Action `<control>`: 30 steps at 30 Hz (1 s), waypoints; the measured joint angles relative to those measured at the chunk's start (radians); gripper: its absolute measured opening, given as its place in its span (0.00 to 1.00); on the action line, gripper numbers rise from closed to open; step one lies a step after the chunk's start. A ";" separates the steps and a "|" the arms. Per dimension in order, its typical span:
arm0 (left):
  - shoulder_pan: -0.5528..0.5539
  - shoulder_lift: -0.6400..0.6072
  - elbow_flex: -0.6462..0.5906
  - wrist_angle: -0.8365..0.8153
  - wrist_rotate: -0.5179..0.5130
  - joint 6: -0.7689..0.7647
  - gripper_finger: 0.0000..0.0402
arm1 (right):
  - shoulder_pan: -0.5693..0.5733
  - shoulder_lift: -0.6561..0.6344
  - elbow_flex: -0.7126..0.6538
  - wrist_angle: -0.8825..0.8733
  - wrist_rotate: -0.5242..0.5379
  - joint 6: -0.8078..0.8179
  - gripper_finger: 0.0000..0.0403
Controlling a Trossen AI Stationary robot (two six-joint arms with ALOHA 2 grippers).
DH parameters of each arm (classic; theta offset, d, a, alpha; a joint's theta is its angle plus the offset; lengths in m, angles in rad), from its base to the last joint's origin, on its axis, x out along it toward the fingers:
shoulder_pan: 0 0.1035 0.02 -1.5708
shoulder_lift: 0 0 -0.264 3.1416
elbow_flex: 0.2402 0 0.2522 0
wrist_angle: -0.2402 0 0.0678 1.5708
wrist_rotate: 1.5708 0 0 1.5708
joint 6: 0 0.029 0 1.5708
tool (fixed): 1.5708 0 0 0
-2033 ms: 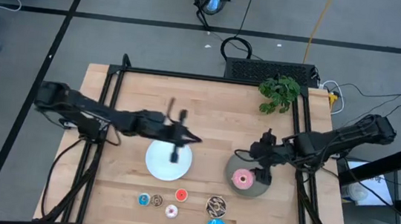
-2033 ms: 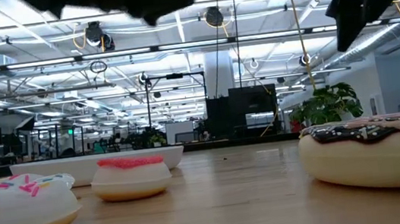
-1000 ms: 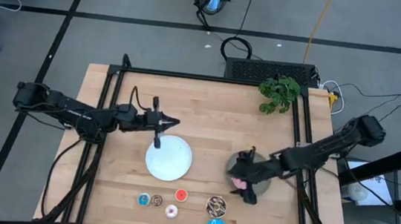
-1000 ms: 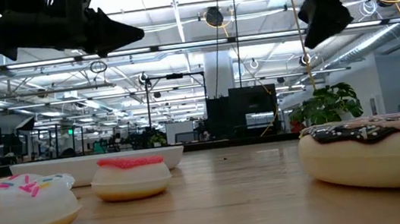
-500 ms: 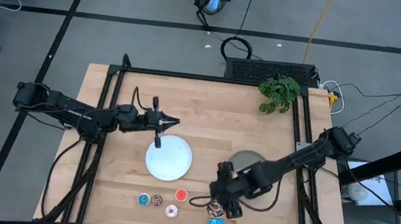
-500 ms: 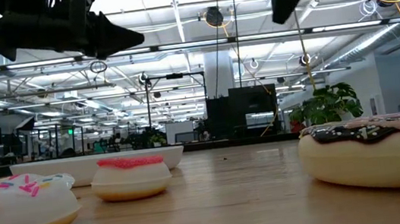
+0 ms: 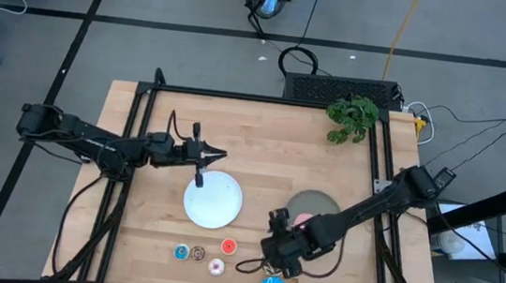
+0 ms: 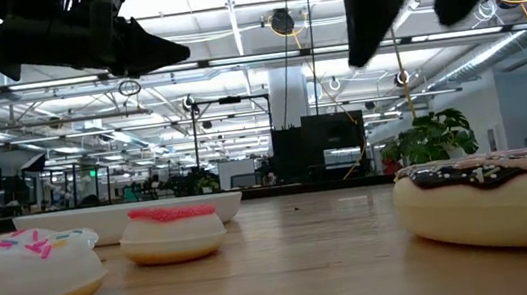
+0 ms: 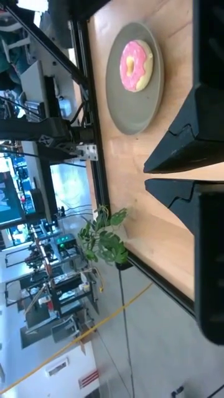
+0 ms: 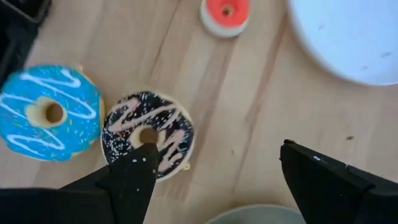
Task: Pick & Place donuts
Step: Put the large black donut on the gray plate
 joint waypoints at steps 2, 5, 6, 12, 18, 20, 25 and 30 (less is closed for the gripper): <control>0.000 0.000 0.000 0.000 0.000 0.000 0.08 | -0.001 0.036 0.001 -0.014 0.000 -0.001 0.78; 0.000 0.000 0.000 0.001 0.000 0.000 0.08 | -0.002 0.068 0.001 -0.023 -0.002 0.010 0.78; 0.000 0.000 0.000 0.001 0.000 0.000 0.08 | -0.003 0.073 0.001 -0.015 -0.007 0.012 0.78; 0.000 0.000 0.000 0.000 0.000 0.000 0.08 | -0.003 0.106 0.001 0.025 -0.028 0.014 0.78; 0.000 0.000 0.000 -0.001 0.000 -0.001 0.08 | -0.002 0.150 0.001 0.024 -0.056 0.025 0.78; 0.000 0.000 0.000 -0.001 0.000 -0.001 0.08 | -0.002 0.155 0.001 0.032 -0.079 0.038 0.78; 0.000 0.000 0.000 -0.002 0.000 -0.001 0.08 | -0.001 0.156 0.001 0.035 -0.081 0.047 0.78; 0.000 0.000 0.000 -0.003 0.000 -0.001 0.08 | -0.001 0.155 -0.024 0.070 -0.084 0.058 0.77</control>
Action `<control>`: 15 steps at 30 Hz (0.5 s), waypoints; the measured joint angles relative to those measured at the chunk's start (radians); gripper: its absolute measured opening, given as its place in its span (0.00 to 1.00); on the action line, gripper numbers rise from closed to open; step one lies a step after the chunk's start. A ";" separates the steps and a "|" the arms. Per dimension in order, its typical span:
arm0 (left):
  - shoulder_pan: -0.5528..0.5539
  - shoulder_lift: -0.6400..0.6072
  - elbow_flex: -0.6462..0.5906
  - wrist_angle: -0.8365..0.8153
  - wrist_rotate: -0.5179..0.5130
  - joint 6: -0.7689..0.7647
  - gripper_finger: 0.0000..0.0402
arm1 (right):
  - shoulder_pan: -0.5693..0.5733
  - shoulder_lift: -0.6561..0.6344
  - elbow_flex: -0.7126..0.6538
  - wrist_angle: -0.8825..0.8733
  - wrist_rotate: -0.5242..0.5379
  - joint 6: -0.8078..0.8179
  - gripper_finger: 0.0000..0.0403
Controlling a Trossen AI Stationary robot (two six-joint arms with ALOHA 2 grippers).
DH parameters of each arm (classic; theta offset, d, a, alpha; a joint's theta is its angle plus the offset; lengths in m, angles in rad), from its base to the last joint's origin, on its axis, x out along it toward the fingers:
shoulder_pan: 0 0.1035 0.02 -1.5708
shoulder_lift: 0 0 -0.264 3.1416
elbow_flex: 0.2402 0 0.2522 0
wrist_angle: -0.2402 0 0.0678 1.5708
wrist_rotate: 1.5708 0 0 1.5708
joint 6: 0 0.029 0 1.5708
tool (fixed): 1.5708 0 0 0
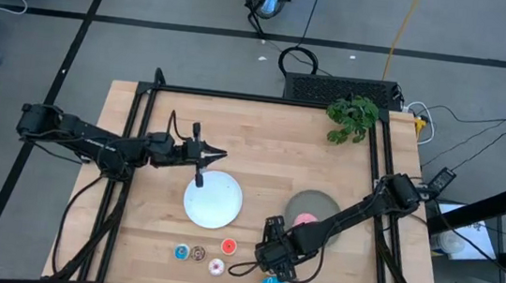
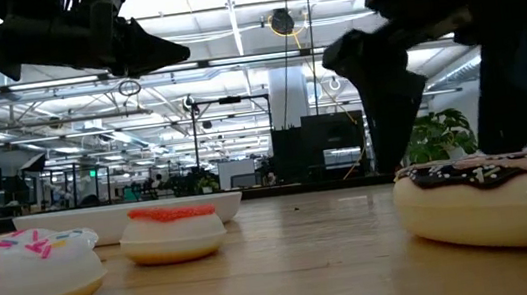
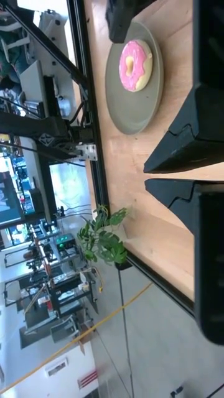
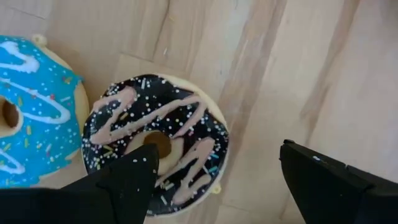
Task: Pick & Place donuts
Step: Put the large black donut on the gray plate
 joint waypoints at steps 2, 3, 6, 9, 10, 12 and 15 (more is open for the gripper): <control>0.000 0.000 0.000 -0.001 0.000 -0.001 0.08 | 0.000 0.002 -0.021 0.006 -0.005 0.009 0.75; 0.000 0.000 0.000 -0.001 0.000 -0.001 0.08 | 0.000 0.002 -0.027 0.009 -0.018 0.016 0.74; 0.000 0.000 0.000 -0.001 0.000 -0.001 0.08 | -0.002 0.000 -0.047 0.040 -0.024 0.016 0.70; 0.000 0.000 0.000 -0.001 0.000 -0.001 0.08 | -0.002 0.000 -0.067 0.082 -0.027 0.006 0.66; 0.000 0.000 0.000 -0.001 0.000 -0.001 0.08 | -0.002 0.000 -0.072 0.092 -0.027 0.002 0.65; 0.000 0.000 0.000 -0.001 0.000 0.000 0.08 | -0.002 0.000 -0.079 0.094 -0.035 -0.001 0.62; 0.000 0.000 0.000 -0.001 0.000 -0.001 0.08 | -0.006 -0.001 -0.087 0.093 -0.054 -0.004 0.56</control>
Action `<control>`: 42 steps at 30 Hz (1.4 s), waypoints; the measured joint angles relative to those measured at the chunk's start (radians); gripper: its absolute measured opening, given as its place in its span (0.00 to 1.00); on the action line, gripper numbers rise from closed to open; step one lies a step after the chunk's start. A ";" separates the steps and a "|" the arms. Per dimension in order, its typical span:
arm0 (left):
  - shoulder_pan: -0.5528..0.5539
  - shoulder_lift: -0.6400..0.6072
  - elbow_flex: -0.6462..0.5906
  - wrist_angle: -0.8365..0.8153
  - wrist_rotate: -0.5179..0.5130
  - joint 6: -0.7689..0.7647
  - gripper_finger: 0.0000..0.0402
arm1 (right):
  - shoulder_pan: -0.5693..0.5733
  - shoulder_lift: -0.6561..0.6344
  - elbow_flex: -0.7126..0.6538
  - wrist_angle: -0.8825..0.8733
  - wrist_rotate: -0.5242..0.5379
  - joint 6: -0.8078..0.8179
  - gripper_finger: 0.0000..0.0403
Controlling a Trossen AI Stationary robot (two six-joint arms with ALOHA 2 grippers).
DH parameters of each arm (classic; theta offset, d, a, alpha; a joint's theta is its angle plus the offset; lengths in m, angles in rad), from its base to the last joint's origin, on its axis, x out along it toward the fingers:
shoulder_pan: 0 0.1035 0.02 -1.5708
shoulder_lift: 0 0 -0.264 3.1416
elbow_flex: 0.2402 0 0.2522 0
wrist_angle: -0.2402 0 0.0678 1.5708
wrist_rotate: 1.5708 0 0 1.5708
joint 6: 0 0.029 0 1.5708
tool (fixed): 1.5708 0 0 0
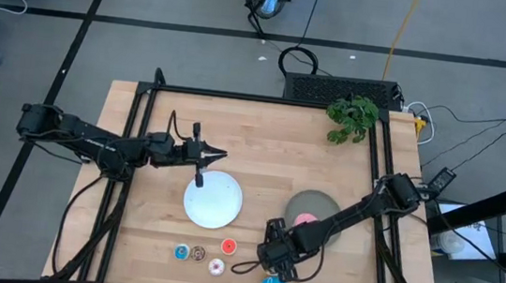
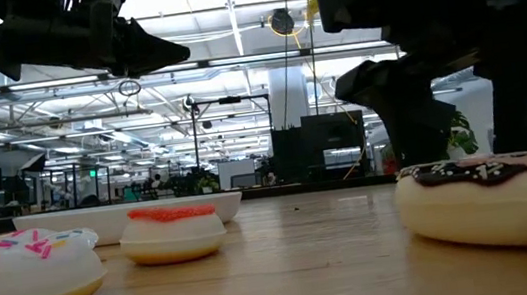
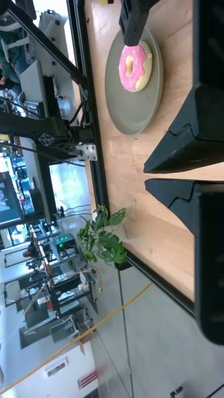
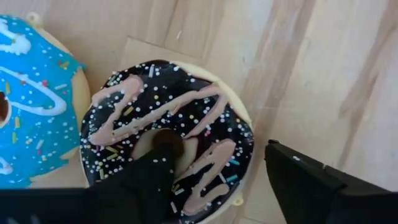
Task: Pick & Place donuts
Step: Put the large black donut on the gray plate
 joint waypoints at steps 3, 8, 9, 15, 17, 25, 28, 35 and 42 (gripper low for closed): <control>0.000 0.000 0.000 0.000 0.000 0.000 0.08 | -0.005 -0.001 -0.002 -0.009 -0.014 -0.004 0.49; 0.000 0.000 0.000 0.000 0.000 0.000 0.08 | -0.012 -0.035 -0.004 -0.003 -0.015 -0.008 0.30; 0.000 0.000 0.000 0.000 0.000 0.000 0.08 | -0.014 -0.047 -0.004 -0.007 -0.014 -0.008 0.25; 0.000 0.000 0.000 0.000 0.000 0.000 0.08 | -0.033 -0.146 -0.004 -0.016 -0.014 -0.008 0.05; 0.000 0.000 0.000 0.002 0.000 0.000 0.08 | -0.040 -0.192 -0.004 -0.020 -0.014 -0.008 0.02; 0.000 0.000 0.000 0.002 0.000 0.000 0.08 | -0.092 -0.403 -0.004 -0.193 0.040 0.071 0.07; 0.000 0.000 0.000 0.002 0.000 0.000 0.08 | -0.109 -0.471 -0.004 -0.261 0.091 0.106 0.06; 0.000 0.000 0.000 0.003 0.000 -0.003 0.08 | -0.153 -0.555 0.003 -0.377 0.053 0.208 0.03; 0.000 0.000 0.000 0.005 0.000 -0.004 0.08 | -0.181 -0.545 0.048 -0.512 0.032 0.256 0.04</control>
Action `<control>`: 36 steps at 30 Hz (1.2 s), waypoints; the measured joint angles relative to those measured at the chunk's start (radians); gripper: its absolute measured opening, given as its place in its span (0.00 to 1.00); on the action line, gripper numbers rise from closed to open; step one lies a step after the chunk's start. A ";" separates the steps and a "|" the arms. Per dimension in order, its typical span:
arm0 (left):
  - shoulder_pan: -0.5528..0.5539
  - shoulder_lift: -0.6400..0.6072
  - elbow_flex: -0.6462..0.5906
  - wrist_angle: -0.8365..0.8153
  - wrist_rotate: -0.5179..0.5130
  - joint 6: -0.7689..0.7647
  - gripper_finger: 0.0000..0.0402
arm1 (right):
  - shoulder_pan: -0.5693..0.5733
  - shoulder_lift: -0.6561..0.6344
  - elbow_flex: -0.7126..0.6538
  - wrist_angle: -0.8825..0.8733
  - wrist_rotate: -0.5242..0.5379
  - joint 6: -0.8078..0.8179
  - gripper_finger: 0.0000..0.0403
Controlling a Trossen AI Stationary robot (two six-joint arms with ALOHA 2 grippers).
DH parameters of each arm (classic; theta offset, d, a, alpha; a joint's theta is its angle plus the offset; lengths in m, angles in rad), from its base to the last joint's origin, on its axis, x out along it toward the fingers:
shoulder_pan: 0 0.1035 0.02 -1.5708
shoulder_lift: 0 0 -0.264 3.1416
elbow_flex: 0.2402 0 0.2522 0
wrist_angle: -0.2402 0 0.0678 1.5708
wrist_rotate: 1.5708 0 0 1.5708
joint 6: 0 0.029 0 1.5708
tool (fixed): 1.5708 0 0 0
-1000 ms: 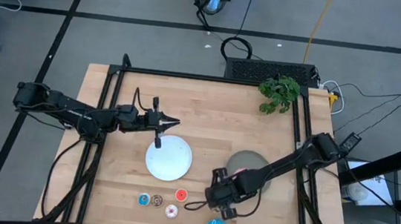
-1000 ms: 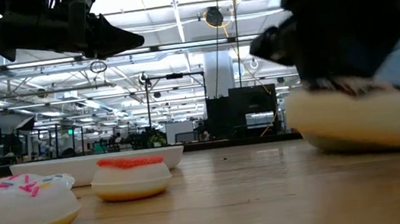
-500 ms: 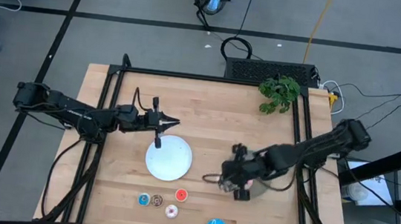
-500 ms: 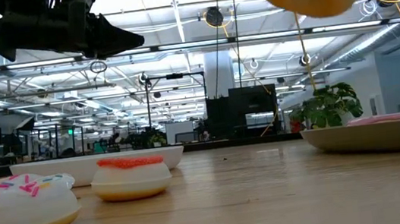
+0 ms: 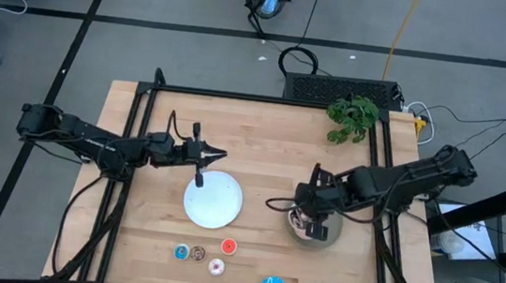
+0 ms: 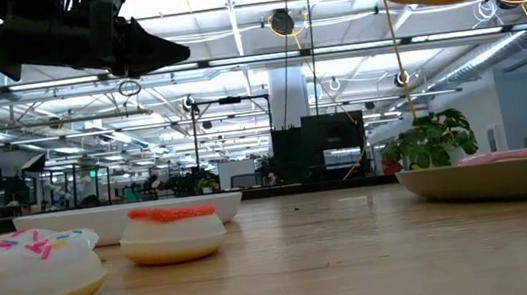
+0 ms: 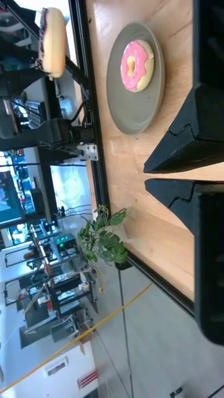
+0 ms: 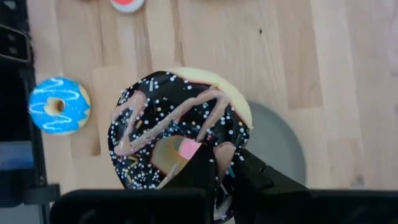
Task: Pick & Place donuts
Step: Put the large black donut on the gray plate
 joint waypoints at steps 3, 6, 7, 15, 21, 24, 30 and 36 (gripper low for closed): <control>0.000 0.000 0.000 0.001 0.000 0.000 0.08 | -0.012 -0.001 0.000 -0.028 -0.001 0.000 0.04; 0.000 0.000 0.000 0.001 0.000 0.003 0.08 | -0.032 0.000 0.001 -0.070 0.000 -0.002 0.04; 0.000 0.000 0.000 0.001 0.000 0.004 0.08 | -0.041 -0.001 0.001 -0.090 0.000 -0.001 0.04; 0.000 0.000 0.000 0.000 0.000 0.027 0.08 | -0.091 -0.001 0.001 -0.147 -0.001 0.012 0.04; 0.001 0.000 0.000 0.000 0.000 0.041 0.08 | -0.106 -0.001 -0.002 -0.183 0.000 0.042 0.04; 0.001 0.000 0.000 0.000 0.000 0.062 0.08 | -0.120 -0.001 -0.028 -0.184 0.001 0.026 0.04; 0.001 0.000 0.000 0.003 0.000 0.067 0.08 | -0.160 0.000 -0.132 -0.149 -0.001 -0.007 0.04; 0.001 0.000 0.000 0.006 0.000 0.080 0.08 | -0.210 -0.001 -0.262 -0.037 -0.022 -0.070 0.04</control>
